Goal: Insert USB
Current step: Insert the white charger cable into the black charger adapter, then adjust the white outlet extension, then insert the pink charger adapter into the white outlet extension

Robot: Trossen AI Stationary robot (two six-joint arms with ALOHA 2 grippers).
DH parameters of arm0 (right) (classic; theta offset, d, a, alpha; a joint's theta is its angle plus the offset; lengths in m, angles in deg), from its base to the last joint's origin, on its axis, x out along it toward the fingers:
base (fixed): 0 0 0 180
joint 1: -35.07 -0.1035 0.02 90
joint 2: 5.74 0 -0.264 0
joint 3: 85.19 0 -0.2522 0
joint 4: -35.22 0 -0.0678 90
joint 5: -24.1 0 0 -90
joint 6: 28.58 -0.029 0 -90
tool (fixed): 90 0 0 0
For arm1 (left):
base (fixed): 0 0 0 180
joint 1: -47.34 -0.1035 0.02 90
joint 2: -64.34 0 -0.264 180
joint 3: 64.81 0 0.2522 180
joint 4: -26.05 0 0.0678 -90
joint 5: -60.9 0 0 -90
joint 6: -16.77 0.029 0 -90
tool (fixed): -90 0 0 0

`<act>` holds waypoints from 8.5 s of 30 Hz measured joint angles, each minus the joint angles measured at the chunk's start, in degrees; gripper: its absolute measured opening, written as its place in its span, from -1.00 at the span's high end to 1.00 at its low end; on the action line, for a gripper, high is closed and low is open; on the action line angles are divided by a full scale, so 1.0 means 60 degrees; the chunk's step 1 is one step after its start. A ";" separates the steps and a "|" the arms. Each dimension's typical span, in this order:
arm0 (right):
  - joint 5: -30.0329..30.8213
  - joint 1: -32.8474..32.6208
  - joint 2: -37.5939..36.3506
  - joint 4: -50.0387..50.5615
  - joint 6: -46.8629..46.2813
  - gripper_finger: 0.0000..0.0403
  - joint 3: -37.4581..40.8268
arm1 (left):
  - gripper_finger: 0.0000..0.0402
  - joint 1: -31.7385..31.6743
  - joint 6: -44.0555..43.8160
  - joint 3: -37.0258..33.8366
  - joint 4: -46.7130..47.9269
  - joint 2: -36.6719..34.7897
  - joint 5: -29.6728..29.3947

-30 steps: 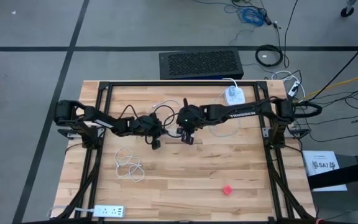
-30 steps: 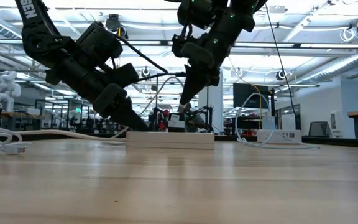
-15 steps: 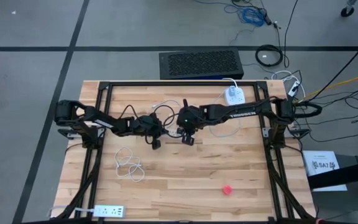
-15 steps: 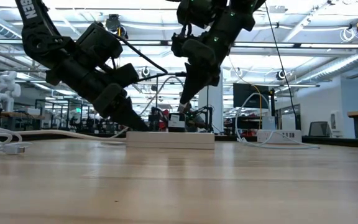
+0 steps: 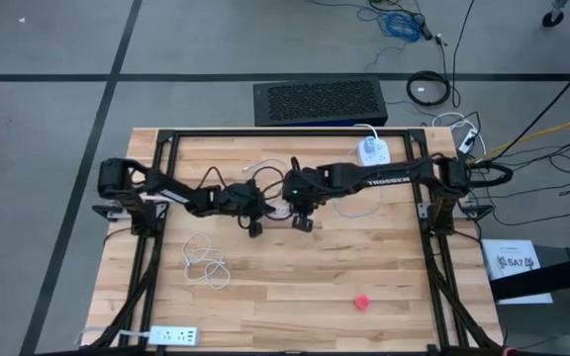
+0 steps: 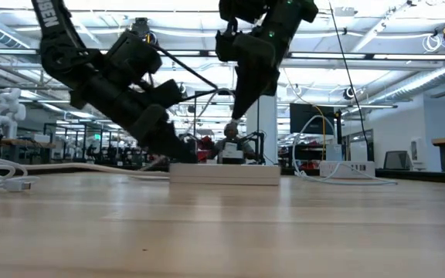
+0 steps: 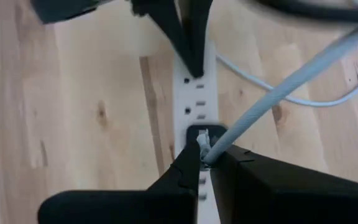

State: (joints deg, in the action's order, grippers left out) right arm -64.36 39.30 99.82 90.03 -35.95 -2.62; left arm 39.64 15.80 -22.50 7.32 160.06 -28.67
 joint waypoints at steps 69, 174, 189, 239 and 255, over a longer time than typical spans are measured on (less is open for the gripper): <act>-0.0338 0.0393 0.0244 0.1439 0.0634 0.99 -0.0010 | 1.00 0.0386 -0.0034 0.0901 -0.0903 0.1625 0.0148; 0.1490 -0.1457 -0.3085 -0.1167 -0.1955 0.03 0.3393 | 1.00 -0.0522 0.0687 0.0875 0.5746 -0.3661 0.1420; 0.1458 -0.1188 -0.0924 -0.8323 -0.0845 0.82 0.4673 | 1.00 -0.0208 -0.0042 0.0886 0.8401 -0.5989 0.1356; 0.0104 -0.0187 0.1089 -0.1137 0.1864 1.00 -0.0803 | 1.00 0.7184 -0.5723 0.0617 0.9657 -0.6970 0.1572; 0.1729 -0.3347 -0.1363 -0.0538 -0.1726 1.00 0.2415 | 1.00 1.0705 -1.0037 0.1405 0.7865 -0.3290 0.1671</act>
State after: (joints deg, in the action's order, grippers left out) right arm -53.99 19.22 91.64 86.80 -46.30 11.87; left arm 103.87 -44.42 -14.07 54.51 140.32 -18.64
